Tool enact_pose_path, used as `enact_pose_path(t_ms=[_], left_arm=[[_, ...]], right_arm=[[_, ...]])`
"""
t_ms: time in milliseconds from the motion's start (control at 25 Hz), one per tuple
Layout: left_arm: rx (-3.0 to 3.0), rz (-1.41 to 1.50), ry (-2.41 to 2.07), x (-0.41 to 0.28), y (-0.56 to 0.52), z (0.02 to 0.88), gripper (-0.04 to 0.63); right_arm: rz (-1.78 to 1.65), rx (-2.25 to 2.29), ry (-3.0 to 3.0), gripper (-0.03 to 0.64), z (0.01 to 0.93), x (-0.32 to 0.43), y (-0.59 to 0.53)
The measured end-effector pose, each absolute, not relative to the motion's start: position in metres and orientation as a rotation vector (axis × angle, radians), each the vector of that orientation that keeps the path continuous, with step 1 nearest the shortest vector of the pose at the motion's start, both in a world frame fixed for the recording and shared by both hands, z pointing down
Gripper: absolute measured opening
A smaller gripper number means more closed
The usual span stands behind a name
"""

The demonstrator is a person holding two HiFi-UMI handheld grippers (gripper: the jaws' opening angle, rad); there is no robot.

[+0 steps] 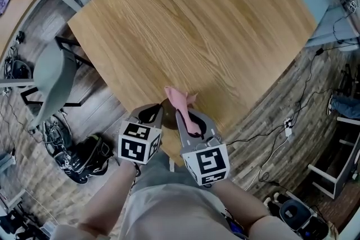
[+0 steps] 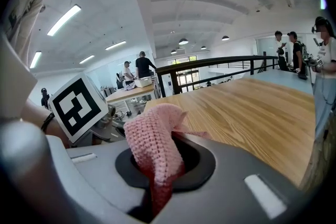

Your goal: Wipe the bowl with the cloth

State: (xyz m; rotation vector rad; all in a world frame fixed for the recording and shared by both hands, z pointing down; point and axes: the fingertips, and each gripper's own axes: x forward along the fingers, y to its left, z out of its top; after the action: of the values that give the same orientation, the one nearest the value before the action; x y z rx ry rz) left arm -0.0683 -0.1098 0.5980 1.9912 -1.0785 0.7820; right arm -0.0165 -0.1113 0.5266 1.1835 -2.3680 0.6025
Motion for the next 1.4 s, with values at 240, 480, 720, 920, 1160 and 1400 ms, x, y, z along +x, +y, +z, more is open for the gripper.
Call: enact_pose_path(t_ms=[240, 480, 720, 920, 1160, 1400], left_arm=[[2.119, 0.826, -1.168, -0.069, -0.114, 0.552, 0.006], [2.208, 0.865, -1.183, -0.066, -0.108, 0.513, 0.006], [2.308, 0.994, -1.174, -0.058, -0.092, 0.491, 0.005], [2.391, 1.088, -1.188, -0.057, -0.081, 0.477, 0.005], [2.414, 1.066, -1.217, -0.063, -0.076, 0.461, 0.005], [2.415, 0.990, -1.301, -0.066, -0.072, 0.445, 0.006]], right_arm=[[0.576, 1.084, -2.403, 0.026, 0.510, -0.025, -0.102], [0.538, 0.934, -2.411, 0.026, 0.495, -0.041, -0.087], [0.513, 0.870, -2.368, 0.026, 0.493, -0.045, -0.079], [0.500, 0.839, -2.376, 0.026, 0.487, -0.045, -0.076], [0.486, 0.904, -2.374, 0.026, 0.476, -0.039, -0.077], [0.437, 0.970, -2.338, 0.026, 0.471, -0.024, -0.071]])
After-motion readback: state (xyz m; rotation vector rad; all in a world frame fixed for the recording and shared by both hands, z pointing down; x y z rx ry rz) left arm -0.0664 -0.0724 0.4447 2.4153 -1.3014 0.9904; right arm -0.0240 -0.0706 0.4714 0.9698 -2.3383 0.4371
